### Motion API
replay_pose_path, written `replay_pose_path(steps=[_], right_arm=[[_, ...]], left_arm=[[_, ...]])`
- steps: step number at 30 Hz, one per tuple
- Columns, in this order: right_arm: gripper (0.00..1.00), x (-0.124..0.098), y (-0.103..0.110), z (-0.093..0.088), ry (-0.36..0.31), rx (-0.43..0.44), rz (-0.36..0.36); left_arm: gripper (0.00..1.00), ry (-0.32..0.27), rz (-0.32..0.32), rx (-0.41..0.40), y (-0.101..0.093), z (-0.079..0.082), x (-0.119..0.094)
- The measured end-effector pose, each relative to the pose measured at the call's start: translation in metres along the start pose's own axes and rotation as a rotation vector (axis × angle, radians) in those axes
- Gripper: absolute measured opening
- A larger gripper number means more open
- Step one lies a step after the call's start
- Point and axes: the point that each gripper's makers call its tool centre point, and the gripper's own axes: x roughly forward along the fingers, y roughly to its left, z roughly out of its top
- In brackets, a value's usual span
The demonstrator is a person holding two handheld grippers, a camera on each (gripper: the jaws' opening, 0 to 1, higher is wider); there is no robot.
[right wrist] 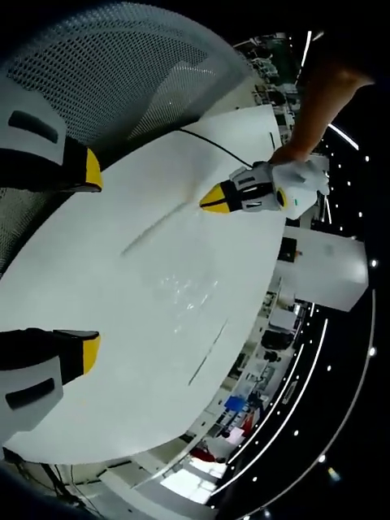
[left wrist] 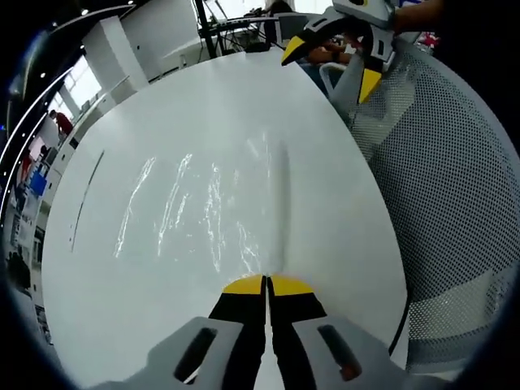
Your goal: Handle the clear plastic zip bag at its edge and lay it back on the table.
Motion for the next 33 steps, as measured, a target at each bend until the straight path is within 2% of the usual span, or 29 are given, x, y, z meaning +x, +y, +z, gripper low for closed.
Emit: replay_pose_path(steps=[12,26,33], right_arm=[[0.60,0.006,0.006,0.031,-0.050,-0.067,0.048],[0.55,0.015,0.014,0.042,-0.061,-0.114,0.095],[0.52,0.023,0.018,0.054,-0.079,-0.131,0.111]], left_arm=[[0.00,0.017,-0.007,-0.009,-0.014,0.003,-0.012],[0.00,0.001,-0.013,0.021,-0.025,0.015,-0.023],[0.00,-0.008,-0.005,0.020,-0.027,0.021,-0.028]])
